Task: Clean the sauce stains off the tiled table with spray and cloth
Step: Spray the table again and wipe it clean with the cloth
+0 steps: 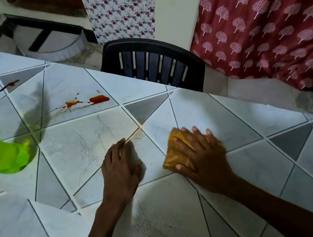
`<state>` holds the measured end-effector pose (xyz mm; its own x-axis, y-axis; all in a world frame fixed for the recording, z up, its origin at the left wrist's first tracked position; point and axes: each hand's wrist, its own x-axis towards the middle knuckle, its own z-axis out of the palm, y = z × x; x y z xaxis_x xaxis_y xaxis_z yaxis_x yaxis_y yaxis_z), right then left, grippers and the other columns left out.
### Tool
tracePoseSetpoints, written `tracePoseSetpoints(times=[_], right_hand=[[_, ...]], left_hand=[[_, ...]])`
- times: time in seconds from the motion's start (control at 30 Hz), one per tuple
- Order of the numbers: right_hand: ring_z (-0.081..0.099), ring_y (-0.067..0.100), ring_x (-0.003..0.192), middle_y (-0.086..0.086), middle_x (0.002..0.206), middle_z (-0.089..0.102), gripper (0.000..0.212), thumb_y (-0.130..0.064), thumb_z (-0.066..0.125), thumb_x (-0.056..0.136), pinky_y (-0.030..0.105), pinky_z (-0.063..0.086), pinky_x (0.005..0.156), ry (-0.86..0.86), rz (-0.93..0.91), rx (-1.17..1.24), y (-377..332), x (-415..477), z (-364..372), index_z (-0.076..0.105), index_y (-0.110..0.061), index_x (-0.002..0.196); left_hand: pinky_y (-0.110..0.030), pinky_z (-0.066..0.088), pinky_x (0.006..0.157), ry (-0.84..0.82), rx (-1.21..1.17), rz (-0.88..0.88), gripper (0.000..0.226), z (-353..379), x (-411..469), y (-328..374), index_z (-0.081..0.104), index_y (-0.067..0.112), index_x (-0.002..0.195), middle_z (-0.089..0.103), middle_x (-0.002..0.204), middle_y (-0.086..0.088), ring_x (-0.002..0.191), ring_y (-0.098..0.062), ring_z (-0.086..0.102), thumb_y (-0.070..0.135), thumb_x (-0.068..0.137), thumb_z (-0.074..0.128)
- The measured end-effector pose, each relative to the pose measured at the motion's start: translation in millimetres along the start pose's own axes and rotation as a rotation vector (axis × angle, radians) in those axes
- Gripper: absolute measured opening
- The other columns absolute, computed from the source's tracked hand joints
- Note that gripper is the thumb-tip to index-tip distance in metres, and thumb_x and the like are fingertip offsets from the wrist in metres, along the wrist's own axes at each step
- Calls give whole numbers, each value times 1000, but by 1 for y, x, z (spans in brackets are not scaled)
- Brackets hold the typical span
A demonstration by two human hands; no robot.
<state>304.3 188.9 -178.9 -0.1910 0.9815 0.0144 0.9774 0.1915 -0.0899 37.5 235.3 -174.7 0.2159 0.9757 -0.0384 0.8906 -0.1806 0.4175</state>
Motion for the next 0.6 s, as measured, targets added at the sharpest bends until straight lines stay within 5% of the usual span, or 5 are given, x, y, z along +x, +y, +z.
tracePoseSetpoints(times=[0.2, 0.37, 0.47, 0.6], right_hand=[[16, 43, 153, 14, 168, 19, 80, -68, 26, 96, 64, 10, 122, -3, 436, 10, 20, 101, 0, 20, -21, 160], [9, 34, 157, 7, 170, 10, 75, -66, 29, 97, 57, 12, 124, -8, 55, 26, -80, 62, 12, 23, -28, 161], [14, 27, 157, 0, 170, 15, 71, -66, 41, 95, 55, 17, 123, -27, -99, 53, -67, -12, 5, 32, -34, 157], [33, 36, 148, 4, 165, 30, 68, -64, 45, 93, 61, 29, 117, 47, 85, -59, -2, -11, -3, 43, -31, 152]], left_hand=[[-46, 40, 101, -3, 24, -31, 67, -5, -10, 1, 47, 16, 141, 42, 148, -5, 130, -31, 42, 48, 83, 48], [-49, 42, 97, -54, 62, -76, 75, -16, -28, -6, 45, 16, 142, 41, 150, -7, 129, -35, 43, 46, 73, 42], [-51, 41, 99, -82, 71, -86, 75, -20, -39, -12, 44, 14, 143, 40, 150, -8, 129, -37, 43, 42, 73, 46], [-50, 41, 100, -71, 52, -72, 79, -26, -53, -13, 43, 13, 144, 39, 151, -9, 131, -35, 41, 51, 75, 37]])
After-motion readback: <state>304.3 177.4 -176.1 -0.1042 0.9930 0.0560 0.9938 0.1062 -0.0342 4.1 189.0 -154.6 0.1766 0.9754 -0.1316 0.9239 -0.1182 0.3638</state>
